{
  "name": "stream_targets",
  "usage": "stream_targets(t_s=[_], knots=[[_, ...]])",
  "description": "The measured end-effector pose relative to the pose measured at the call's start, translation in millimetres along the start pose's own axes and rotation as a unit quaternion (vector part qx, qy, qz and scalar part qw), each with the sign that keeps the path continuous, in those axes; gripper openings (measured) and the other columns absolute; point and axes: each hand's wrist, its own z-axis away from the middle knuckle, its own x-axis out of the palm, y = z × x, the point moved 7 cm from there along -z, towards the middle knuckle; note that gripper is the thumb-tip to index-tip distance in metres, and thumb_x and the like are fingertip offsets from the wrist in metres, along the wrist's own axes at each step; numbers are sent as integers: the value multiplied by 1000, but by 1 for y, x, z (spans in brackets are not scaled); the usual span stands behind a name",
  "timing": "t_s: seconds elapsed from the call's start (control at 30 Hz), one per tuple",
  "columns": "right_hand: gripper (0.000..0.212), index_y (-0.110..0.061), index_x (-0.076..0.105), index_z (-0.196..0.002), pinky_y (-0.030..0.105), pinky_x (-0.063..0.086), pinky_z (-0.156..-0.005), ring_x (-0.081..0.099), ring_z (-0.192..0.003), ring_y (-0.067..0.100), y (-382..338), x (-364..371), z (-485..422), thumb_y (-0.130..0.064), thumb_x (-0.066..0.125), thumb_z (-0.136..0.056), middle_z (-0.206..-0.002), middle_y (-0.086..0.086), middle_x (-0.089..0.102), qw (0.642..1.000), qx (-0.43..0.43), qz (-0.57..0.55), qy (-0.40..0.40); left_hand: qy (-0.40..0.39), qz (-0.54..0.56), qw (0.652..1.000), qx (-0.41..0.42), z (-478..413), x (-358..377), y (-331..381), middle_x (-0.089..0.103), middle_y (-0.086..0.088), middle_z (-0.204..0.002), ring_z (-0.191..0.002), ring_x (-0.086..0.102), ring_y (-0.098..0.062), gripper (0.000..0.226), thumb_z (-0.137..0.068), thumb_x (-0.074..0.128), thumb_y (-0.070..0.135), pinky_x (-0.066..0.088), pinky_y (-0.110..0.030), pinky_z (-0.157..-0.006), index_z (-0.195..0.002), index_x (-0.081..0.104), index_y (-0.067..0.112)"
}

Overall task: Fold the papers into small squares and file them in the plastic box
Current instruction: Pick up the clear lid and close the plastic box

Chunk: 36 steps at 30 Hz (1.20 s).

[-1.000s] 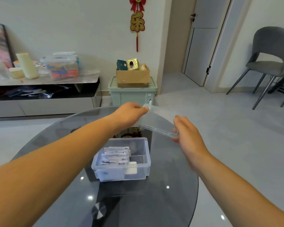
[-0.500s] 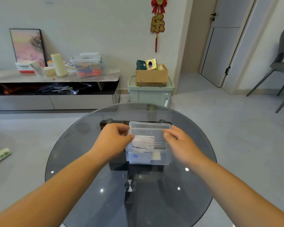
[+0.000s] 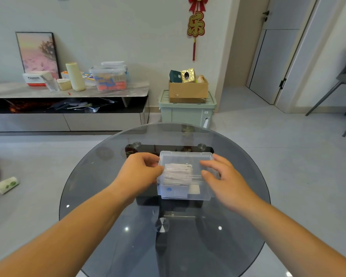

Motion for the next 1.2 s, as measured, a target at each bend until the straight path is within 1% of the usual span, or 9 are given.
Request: stream_targets(t_s=[0.3,0.47,0.53,0.6,0.7,0.83,0.97,1.07,1.2], knots=[[34,-31,54,-136,19,27,-108,28,-139,3,-1,4,3,-33,48,-103,-160,-13,19,999,-23,24,-19,-15,74,996,-50,-2,0,-5,75,-3,-93,-86,74,-17,18,-89,69,0,63,-30,-68,-100,69,15],[43,-33,51,-138,27,30,-114,26,-145,8,-1,5,5,-36,61,-97,-160,-17,17,998,-34,34,-33,-22,98,993,-67,-1,2,-6,75,-4,-93,-89,73,-19,20,-89,67,-3,63,-33,-71,-99,68,14],[44,-35,50,-138,28,28,-116,24,-146,7,0,3,6,-35,63,-96,-161,-18,16,998,-39,33,-37,-31,94,993,-66,1,4,-7,76,-4,-94,-91,73,-19,19,-89,67,-2,63,-35,-75,-101,69,13],[43,-37,51,-136,32,32,-118,24,-146,6,3,1,6,-34,63,-96,-160,-19,17,998,-42,25,-41,-36,84,994,-58,3,4,-7,75,-5,-99,-96,72,-20,19,-89,69,0,63,-37,-79,-104,69,12],[39,-43,52,-129,40,39,-115,29,-145,8,7,-1,6,-32,66,-94,-160,-20,19,998,-41,7,-45,-29,74,996,-42,5,3,-8,74,-4,-100,-95,72,-18,19,-88,71,3,63,-31,-75,-104,67,12],[42,-44,51,-130,40,42,-113,32,-144,12,11,1,6,-29,67,-94,-161,-19,18,998,-41,8,-51,-19,72,996,-42,3,3,-10,74,-5,-98,-91,72,-16,17,-89,71,4,62,-27,-71,-103,65,11],[52,-41,49,-139,38,37,-116,30,-146,10,12,2,9,-32,70,-92,-162,-19,13,992,-63,92,-54,-21,48,997,-55,1,4,-14,71,-5,-101,-96,69,-18,20,-88,71,4,61,-30,-76,-104,63,14],[51,-43,47,-141,37,36,-117,29,-147,10,14,1,9,-37,66,-94,-164,-20,9,990,-69,115,-50,-16,13,998,-58,0,3,-15,66,-3,-105,-94,63,-14,24,-89,72,12,53,-24,-71,-110,60,18],[46,-45,50,-139,40,40,-115,31,-144,9,15,0,7,-45,61,-94,-162,-23,13,992,-61,90,-56,-35,13,992,-120,1,6,-25,65,-8,-111,-100,65,-24,27,-91,70,27,58,-39,-87,-113,56,18]])
